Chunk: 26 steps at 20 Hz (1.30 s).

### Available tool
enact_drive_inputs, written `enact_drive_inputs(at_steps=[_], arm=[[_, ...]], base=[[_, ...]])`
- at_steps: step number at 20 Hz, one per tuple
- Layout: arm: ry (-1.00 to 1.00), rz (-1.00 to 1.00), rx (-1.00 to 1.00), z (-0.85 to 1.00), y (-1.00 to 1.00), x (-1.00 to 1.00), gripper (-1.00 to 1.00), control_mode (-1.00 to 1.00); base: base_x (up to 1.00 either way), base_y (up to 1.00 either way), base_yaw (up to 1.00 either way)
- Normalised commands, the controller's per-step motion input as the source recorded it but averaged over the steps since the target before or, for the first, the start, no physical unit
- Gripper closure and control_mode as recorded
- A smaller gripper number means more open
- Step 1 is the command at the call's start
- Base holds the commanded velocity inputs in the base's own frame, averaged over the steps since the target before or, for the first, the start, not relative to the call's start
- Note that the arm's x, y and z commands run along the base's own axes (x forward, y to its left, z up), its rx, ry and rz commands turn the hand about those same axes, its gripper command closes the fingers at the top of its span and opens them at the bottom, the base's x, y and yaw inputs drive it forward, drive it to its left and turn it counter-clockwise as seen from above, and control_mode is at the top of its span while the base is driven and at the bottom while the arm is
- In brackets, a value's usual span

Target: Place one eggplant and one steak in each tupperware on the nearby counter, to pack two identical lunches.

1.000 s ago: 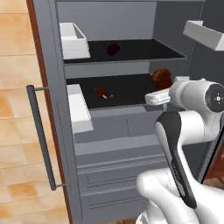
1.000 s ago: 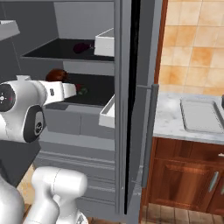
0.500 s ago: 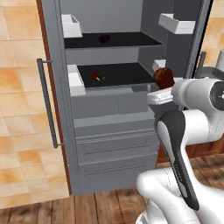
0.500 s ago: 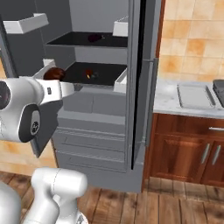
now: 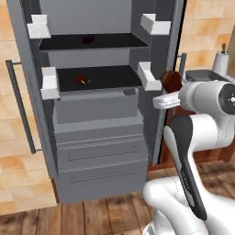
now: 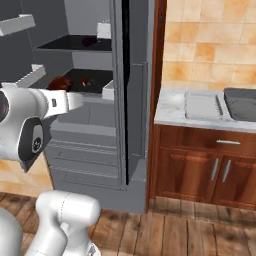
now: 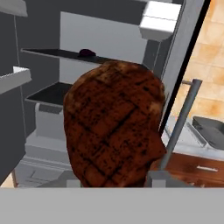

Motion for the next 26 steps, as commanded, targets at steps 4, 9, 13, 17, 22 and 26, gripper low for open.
enact_drive_inputs(at_steps=[4, 9, 13, 17, 22, 26], arm=[[0.0, 0.0, 0.0, 0.0, 0.0, 0.0, 1.0, 1.0], [0.0, 0.0, 0.0, 0.0, 0.0, 0.0, 1.0, 1.0], [0.0, 0.0, 0.0, 0.0, 0.0, 0.0, 1.0, 1.0], [0.0, 0.0, 0.0, 0.0, 0.0, 0.0, 1.0, 1.0], [0.0, 0.0, 0.0, 0.0, 0.0, 0.0, 1.0, 1.0], [0.0, 0.0, 0.0, 0.0, 0.0, 0.0, 1.0, 1.0]], base=[[0.0, -0.9, 0.0], [0.0, -0.94, 0.0], [0.01, -1.0, 0.0], [0.01, -0.97, 0.0], [0.37, -0.51, 0.0], [0.94, -0.01, 0.0]])
